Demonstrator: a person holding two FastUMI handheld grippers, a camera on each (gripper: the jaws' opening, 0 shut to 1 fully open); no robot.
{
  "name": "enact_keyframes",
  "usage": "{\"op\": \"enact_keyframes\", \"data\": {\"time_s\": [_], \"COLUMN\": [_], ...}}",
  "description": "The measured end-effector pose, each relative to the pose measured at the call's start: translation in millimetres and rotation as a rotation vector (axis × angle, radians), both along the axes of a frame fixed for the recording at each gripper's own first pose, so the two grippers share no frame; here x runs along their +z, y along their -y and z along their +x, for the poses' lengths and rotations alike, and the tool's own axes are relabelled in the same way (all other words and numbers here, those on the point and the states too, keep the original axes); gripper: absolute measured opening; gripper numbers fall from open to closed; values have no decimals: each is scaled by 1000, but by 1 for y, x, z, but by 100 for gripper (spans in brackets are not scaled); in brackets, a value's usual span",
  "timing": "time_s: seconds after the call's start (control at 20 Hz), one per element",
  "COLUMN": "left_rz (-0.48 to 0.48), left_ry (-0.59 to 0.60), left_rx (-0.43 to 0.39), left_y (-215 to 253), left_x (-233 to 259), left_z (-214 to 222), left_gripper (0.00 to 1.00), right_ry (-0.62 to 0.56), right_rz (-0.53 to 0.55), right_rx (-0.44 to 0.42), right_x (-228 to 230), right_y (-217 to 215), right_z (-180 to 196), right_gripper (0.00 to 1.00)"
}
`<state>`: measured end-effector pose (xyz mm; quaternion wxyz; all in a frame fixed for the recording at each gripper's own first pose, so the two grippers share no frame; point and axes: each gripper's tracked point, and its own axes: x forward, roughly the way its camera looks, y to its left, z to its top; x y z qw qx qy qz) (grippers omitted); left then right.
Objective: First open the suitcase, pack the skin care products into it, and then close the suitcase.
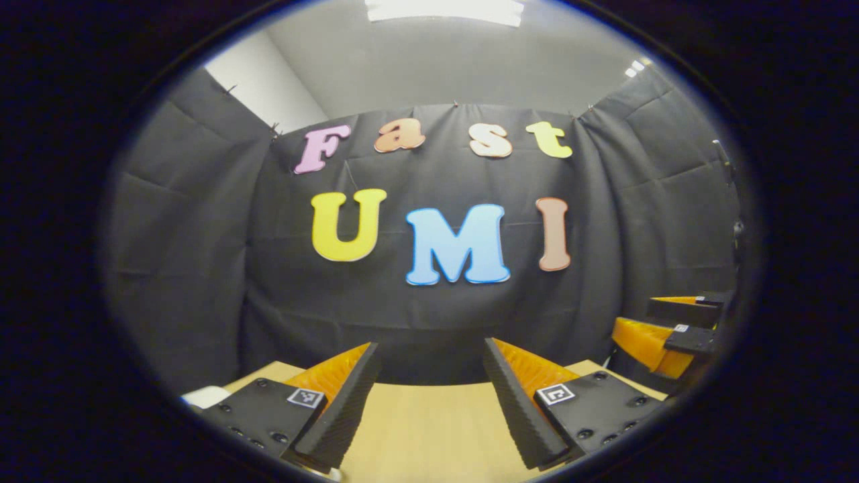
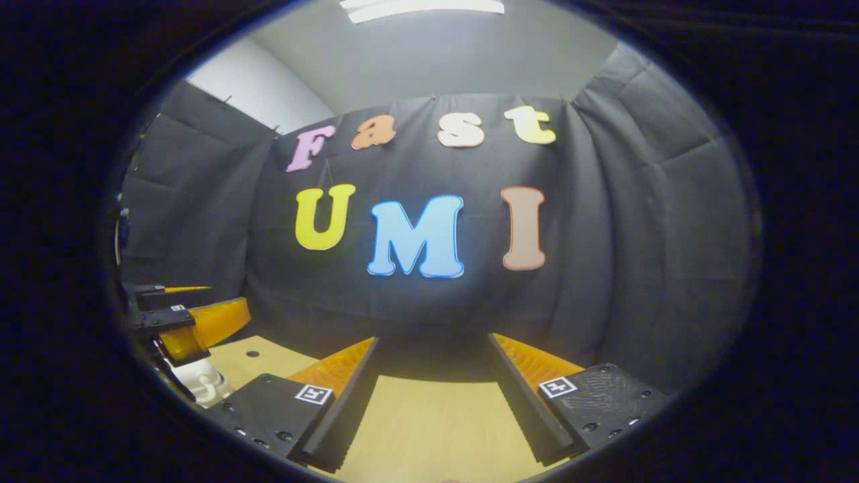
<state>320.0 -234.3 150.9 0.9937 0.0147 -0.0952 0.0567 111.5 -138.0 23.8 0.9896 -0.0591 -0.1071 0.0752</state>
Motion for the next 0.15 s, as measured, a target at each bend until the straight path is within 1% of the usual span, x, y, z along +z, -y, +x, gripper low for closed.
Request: {"op": "enact_keyframes", "data": {"time_s": [0.05,0.1,0.15], "left_rz": [-3,-7,-16], "left_ry": [-49,-72,-63], "left_rx": [1,-22,-51], "left_y": [14,32,50], "left_x": [-22,-40,-44], "left_z": [2,3,3], "left_gripper": [99,99,99], "right_ry": [-16,-15,-6], "right_rz": [-26,-17,7], "right_rx": [2,24,38], "right_x": [-10,-13,-14], "right_y": [6,7,11], "right_z": [-12,-19,-22], "right_gripper": [95,95,95]}}
